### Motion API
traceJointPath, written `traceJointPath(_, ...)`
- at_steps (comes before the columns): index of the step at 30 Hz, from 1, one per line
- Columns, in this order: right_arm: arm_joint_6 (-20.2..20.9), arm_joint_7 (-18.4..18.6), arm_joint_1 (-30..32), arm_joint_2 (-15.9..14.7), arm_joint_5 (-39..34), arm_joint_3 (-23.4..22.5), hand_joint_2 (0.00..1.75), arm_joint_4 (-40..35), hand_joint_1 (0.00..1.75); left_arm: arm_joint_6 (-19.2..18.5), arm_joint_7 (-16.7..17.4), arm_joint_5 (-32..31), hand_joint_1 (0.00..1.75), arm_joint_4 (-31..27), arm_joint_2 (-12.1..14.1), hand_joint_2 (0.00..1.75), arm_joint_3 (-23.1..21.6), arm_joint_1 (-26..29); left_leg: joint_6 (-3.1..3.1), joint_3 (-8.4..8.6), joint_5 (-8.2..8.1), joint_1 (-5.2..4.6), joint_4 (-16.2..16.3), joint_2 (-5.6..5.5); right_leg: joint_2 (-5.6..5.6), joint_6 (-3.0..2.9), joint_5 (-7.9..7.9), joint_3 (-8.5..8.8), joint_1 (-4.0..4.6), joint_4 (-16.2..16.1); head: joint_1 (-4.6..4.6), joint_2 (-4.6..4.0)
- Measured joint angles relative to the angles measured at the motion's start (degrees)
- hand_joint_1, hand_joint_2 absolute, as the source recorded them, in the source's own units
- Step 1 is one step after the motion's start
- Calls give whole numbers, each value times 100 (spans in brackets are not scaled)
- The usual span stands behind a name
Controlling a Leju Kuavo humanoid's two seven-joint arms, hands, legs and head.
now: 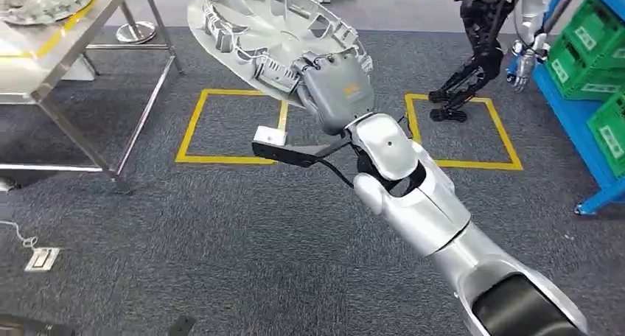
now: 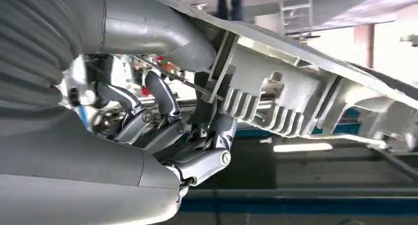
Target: Take the parts from the cabinet and place them on the table.
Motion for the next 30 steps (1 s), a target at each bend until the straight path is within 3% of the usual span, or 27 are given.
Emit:
traceJointPath(1, 2, 0, -2, 9, 0, 7, 175, -2, 175, 0, 2, 0, 0, 0, 2, 175, 22, 8, 41, -4, 10, -1, -9, -82, -78, 33, -17, 14, -10, 0, 2, 0)
traceJointPath(2, 7, 2, -6, 18, 0, 9, 175, -2, 175, 0, 2, 0, 0, 0, 2, 175, 31, 20, 90, 20, 36, 33, -39, -165, 98, 103, -78, 16, -54, 53, 2, 0)
traceJointPath(3, 7, -4, -6, 22, -2, 13, 175, -4, 175, 0, 0, 2, 0, 0, 4, 175, 33, 11, 113, 13, 44, 40, -39, -234, 435, 118, -218, -57, -77, 249, 9, 0)
traceJointPath(4, 7, -2, -5, 20, -2, 13, 175, -2, 175, 0, 0, 2, 0, -2, 9, 175, 33, -4, 141, 5, 53, 41, -39, -288, 619, 127, -418, -215, -82, 596, 19, 0)
traceJointPath(5, 7, 2, -3, 2, -2, 13, 175, -2, 175, 2, 0, 2, 0, -4, 13, 175, 35, -14, 160, -3, 54, 39, -39, -368, 723, 132, -651, -458, -84, 1097, 39, 0)
traceJointPath(6, 7, 0, 5, -4, -2, 13, 175, -2, 175, 2, -2, 2, 0, -4, 13, 175, 35, -16, 164, -12, 56, 32, -35, -464, 754, 131, -818, -693, -81, 1547, 39, 0)
traceJointPath(7, 7, 2, 18, -6, -2, 13, 175, -2, 175, 0, 0, 2, 0, -7, 15, 175, 35, -7, 164, -18, 57, 25, -27, -562, 765, 120, -870, -870, -75, 1856, 42, 0)
traceJointPath(8, 9, 2, 26, -4, -2, 13, 175, -2, 175, 0, 0, 2, 0, -7, 17, 175, 39, 5, 163, -18, 57, 23, -21, -648, 773, 102, -774, -891, -73, 1839, 39, 0)
traceJointPath(9, 15, 2, 25, -4, -2, 13, 175, 0, 175, 0, -2, 2, 0, -4, 17, 175, 44, 13, 160, -19, 59, 23, -9, -745, 789, 74, -557, -780, -72, 1558, 46, 0)
traceJointPath(10, 18, 4, 19, -4, -2, 13, 175, -2, 175, 0, -9, 2, 0, -4, 17, 175, 48, 14, 152, -17, 63, 23, -1, -847, 847, 35, -256, -543, -72, 1042, 48, 0)
traceJointPath(11, 22, 4, 8, -4, -4, 13, 175, -2, 175, 0, -18, 2, 0, -4, 13, 175, 55, 10, 144, -17, 68, 27, 5, -925, 989, 3, -16, -312, -72, 552, 52, 0)
traceJointPath(12, 22, 2, -9, -4, -4, 13, 175, 0, 175, 0, -26, 2, 0, -4, 2, 175, 59, 6, 128, -29, 77, 49, 6, -983, 1268, -29, 89, -140, -76, 158, 52, 0)
traceJointPath(13, 22, 2, -24, -2, -7, 13, 175, -2, 175, 0, -28, 2, 0, -9, 0, 175, 61, -7, 79, -59, 85, 24, 18, -1057, 1298, -23, 51, -114, -79, 80, 44, 0)
traceJointPath(15, 24, 2, -53, 0, -2, 13, 175, 0, 175, 0, -22, 0, 0, -7, 4, 175, 68, 7, -7, -103, 128, 71, -26, -1185, 1154, -22, 64, -129, -40, 76, 70, 0)
traceJointPath(16, 24, 4, -60, 15, 0, 13, 175, 0, 175, 0, -11, 0, 0, -4, 4, 175, 72, 25, -62, -114, 161, 76, -70, -1269, 1077, -59, 87, -120, -34, 49, 72, 0)
traceJointPath(17, 24, 2, -66, 35, 0, 13, 175, 0, 175, 0, -9, 0, 0, -4, 11, 175, 74, 30, -80, -147, 160, 61, -62, -1251, 988, -101, 135, -95, -101, -25, 65, 0)
traceJointPath(18, 28, 2, -66, 66, 9, 20, 175, 9, 175, 0, -7, -2, 0, 0, 9, 175, 79, 38, -70, -185, 79, 35, 33, -857, 917, -120, 157, -66, -87, -69, 59, 0)
traceJointPath(19, 24, 4, -81, 68, 11, 20, 175, 13, 175, 0, -7, -2, 0, 0, 4, 175, 79, 25, -90, -316, -127, 24, 330, -566, 842, -174, 156, -59, -80, -74, 22, 0)
traceJointPath(21, 17, -2, -83, 68, 18, 20, 175, 42, 175, 0, -9, -2, 0, 0, 4, 175, 79, 0, -143, -723, -544, 50, 1210, -386, 667, -192, 144, -58, -56, -73, 24, 0)
traceJointPath(22, 15, -22, -83, 68, 17, 20, 175, 59, 175, 0, -9, -2, 0, 0, 4, 175, 81, 1, -169, -892, -666, 60, 1578, -374, 582, -197, 138, -62, -54, -71, 20, 0)
traceJointPath(23, 13, -48, -82, 68, 15, 20, 175, 81, 175, 2, -7, -2, 0, 0, 4, 175, 83, 13, -196, -933, -649, 71, 1699, -364, 489, -191, 132, -58, -56, -70, 20, 0)
traceJointPath(24, 13, -55, -83, 68, 7, 20, 175, 96, 175, 2, -7, -2, 0, 0, 7, 175, 85, 22, -212, -837, -524, 82, 1531, -345, 421, -178, 123, -56, -58, -68, 22, 0)
traceJointPath(26, 11, -81, -87, 68, -9, 20, 175, 107, 175, 7, -7, -2, 0, 0, 20, 175, 85, 18, -240, -282, -73, 109, 556, -191, 274, -128, 89, -47, -70, -36, 20, 0)
traceJointPath(27, 9, -90, -101, 68, -11, 20, 175, 112, 175, 9, -7, -2, 0, -2, 18, 175, 85, 9, -246, -23, 32, 106, 68, 97, 215, -81, 50, -45, -45, 15, 20, 0)
traceJointPath(28, -7, -92, -119, 68, -31, 17, 175, 114, 175, 9, -7, -2, 0, -2, 9, 175, 85, -9, -170, 2, -7, 60, 49, 135, 178, -33, 8, -70, -7, 56, 0, 0)
traceJointPath(29, -18, -98, -132, 68, -48, 17, 175, 131, 175, 9, -7, -2, 0, -4, 9, 175, 88, -10, -80, -17, 11, 69, 52, 12, 135, -18, 5, -60, -5, 59, 48, 0)
traceJointPath(30, -26, -105, -146, 75, -50, 22, 175, 138, 175, 11, -7, -2, 0, -4, 15, 175, 92, -4, -53, -34, 4, 56, 59, -39, 77, -2, 1, -41, -1, 50, 63, 0)
